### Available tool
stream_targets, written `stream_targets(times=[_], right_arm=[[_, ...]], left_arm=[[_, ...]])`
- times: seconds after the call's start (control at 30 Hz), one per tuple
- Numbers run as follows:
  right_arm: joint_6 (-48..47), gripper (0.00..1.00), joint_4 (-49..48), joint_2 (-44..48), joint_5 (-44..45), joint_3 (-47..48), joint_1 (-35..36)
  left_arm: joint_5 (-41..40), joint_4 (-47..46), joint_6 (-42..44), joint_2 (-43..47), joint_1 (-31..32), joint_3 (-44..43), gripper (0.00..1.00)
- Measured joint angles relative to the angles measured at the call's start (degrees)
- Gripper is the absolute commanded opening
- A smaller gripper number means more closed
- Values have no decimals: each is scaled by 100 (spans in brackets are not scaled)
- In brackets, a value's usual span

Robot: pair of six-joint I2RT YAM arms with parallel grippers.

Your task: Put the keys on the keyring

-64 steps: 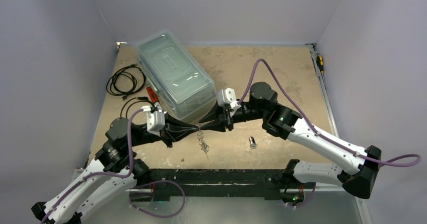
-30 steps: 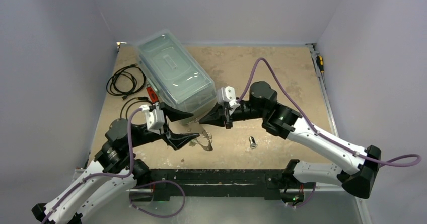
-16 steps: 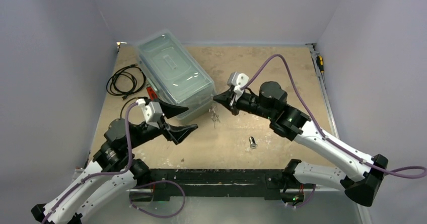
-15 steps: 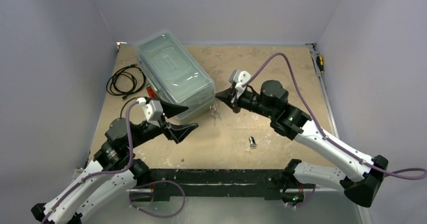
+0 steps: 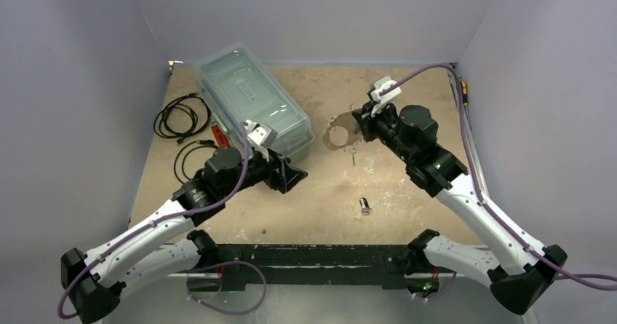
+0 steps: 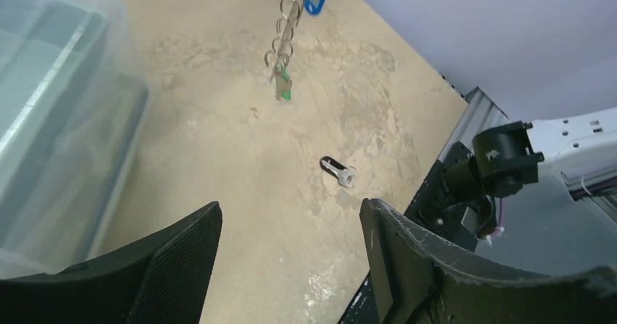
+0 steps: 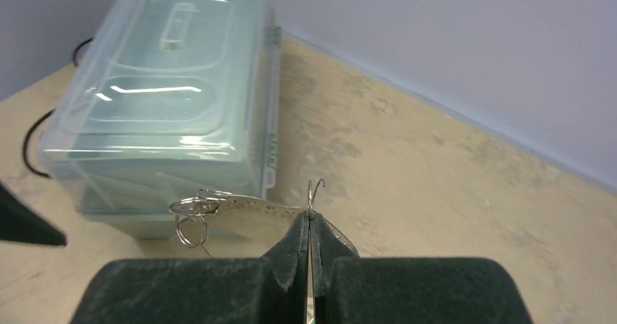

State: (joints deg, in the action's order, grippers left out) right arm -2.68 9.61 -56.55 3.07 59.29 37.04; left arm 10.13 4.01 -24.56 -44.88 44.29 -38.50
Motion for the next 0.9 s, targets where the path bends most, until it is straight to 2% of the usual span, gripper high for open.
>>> stream_targets(times=[0.27, 0.47, 0.9], right_arm=[[133, 0, 424, 37, 404, 168, -603], [269, 0, 664, 50, 608, 188, -973], [734, 0, 1012, 417, 1147, 188, -1161]], left_arm=[[-732, -393, -33, -763, 1259, -48, 65], [-1268, -782, 66, -1777, 1766, -85, 65], [-2293, -1613, 1078, -4081, 3560, -883, 51]])
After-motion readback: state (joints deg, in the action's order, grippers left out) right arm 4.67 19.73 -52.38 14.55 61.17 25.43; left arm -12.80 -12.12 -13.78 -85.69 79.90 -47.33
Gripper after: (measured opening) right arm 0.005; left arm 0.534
